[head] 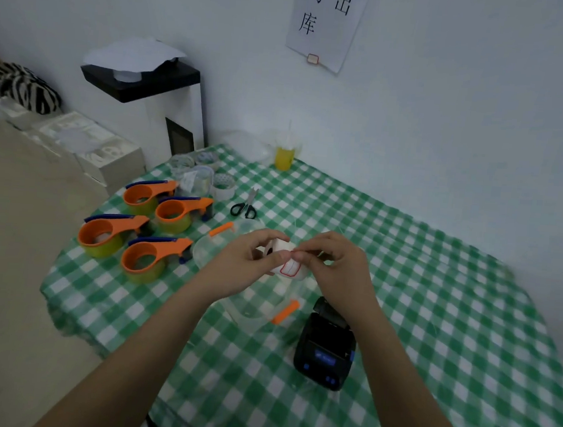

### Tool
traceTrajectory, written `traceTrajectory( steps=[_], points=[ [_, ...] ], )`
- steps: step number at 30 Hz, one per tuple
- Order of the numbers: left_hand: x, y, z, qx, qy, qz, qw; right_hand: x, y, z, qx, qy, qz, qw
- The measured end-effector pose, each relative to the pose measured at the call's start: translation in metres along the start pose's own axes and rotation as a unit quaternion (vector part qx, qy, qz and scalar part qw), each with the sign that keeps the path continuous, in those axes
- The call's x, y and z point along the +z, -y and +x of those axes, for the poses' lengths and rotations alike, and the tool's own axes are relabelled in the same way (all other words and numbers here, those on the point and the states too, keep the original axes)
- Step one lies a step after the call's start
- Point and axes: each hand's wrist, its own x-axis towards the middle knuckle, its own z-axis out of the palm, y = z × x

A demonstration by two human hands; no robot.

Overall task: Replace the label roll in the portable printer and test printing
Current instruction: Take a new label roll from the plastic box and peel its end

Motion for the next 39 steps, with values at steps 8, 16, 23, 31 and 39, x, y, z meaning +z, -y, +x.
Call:
traceTrajectory(
  steps=[8,16,23,31,39],
  points=[
    [0.004,0.008,0.006,-0.018,0.004,0.021,1.000,0.003,-0.007,-0.001,0.012,0.029,-0.009,0.999],
    [0.008,0.013,0.008,-0.061,0.022,-0.033,0.997,0.012,-0.015,0.000,0.056,0.024,0.023,0.998],
    [0.008,0.016,0.005,-0.087,0.074,-0.055,0.992,0.006,-0.018,0.000,0.111,0.061,0.062,0.990],
    [0.007,0.020,0.006,-0.098,0.084,-0.082,0.988,0.005,-0.023,-0.001,0.107,0.022,0.067,0.992],
    [0.008,0.019,0.004,-0.097,0.072,-0.096,0.988,0.012,-0.025,-0.007,0.095,-0.010,0.116,0.989]
  ],
)
